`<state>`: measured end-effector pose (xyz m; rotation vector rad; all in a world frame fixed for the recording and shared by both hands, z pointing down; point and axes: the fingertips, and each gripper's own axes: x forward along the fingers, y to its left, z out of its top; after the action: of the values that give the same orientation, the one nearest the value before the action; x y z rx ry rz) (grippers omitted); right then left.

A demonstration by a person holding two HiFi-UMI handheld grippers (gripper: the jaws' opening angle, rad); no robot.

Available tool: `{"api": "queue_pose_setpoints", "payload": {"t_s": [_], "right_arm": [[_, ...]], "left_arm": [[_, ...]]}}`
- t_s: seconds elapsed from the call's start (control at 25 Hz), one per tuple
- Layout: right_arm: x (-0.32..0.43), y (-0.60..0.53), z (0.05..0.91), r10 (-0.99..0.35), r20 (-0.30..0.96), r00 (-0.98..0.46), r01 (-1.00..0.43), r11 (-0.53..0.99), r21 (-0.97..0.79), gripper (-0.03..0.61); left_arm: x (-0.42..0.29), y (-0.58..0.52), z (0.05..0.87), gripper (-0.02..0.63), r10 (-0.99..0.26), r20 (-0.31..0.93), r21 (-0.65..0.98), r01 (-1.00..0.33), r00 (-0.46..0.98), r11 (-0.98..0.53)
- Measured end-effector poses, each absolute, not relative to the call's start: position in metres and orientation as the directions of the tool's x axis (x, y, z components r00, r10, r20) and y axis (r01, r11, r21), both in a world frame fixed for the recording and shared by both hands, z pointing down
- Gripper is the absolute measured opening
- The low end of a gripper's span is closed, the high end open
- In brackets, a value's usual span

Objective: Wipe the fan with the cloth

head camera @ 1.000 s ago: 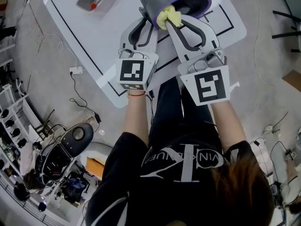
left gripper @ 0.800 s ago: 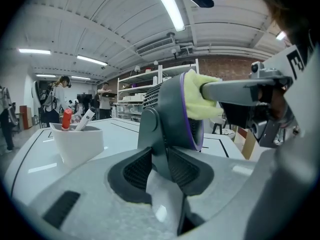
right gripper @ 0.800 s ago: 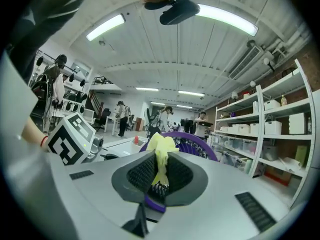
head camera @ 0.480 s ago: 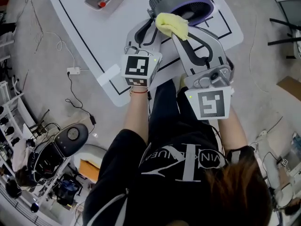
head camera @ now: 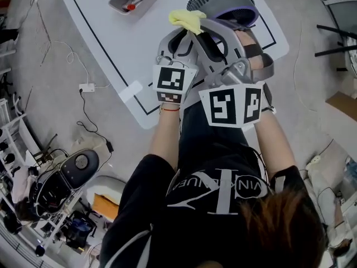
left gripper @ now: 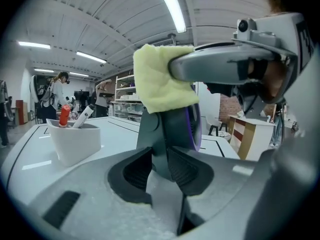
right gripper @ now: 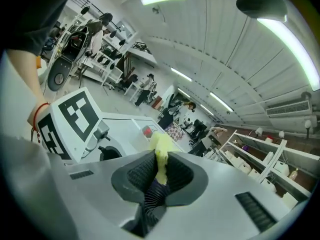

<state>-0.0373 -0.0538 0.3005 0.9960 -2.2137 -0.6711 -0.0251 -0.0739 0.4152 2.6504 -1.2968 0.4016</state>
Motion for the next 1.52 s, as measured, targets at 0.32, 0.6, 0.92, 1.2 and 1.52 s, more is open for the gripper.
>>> {"api": "queue_pose_setpoints", "payload": {"t_s": [0.32, 0.6, 0.92, 1.2, 1.52], "right_arm": [[-0.02, -0.061, 0.287, -0.85, 0.303, -0.431, -0.535, 0.511, 0.673, 0.037], [-0.002, -0.081, 0.274, -0.9, 0.256, -0.352, -0.616, 0.429, 0.661, 0.037], [0.029, -0.094, 0.268, -0.917, 0.237, -0.322, -0.666, 0.397, 0.631, 0.035], [0.073, -0.107, 0.278, -0.925, 0.266, -0.272, -0.723, 0.379, 0.577, 0.034], [0.096, -0.109, 0.29, -0.919, 0.301, -0.254, -0.714, 0.388, 0.583, 0.034]], "left_arm": [[-0.028, -0.07, 0.417, 0.101, -0.727, 0.316, 0.058, -0.777, 0.61, -0.627], [-0.034, -0.082, 0.419, 0.1, -0.729, 0.324, 0.048, -0.78, 0.603, -0.624], [-0.032, -0.087, 0.419, 0.107, -0.72, 0.338, 0.032, -0.772, 0.606, -0.634], [-0.033, -0.088, 0.419, 0.109, -0.726, 0.347, 0.026, -0.78, 0.593, -0.625], [-0.03, -0.086, 0.416, 0.109, -0.727, 0.357, 0.018, -0.782, 0.587, -0.622]]}}
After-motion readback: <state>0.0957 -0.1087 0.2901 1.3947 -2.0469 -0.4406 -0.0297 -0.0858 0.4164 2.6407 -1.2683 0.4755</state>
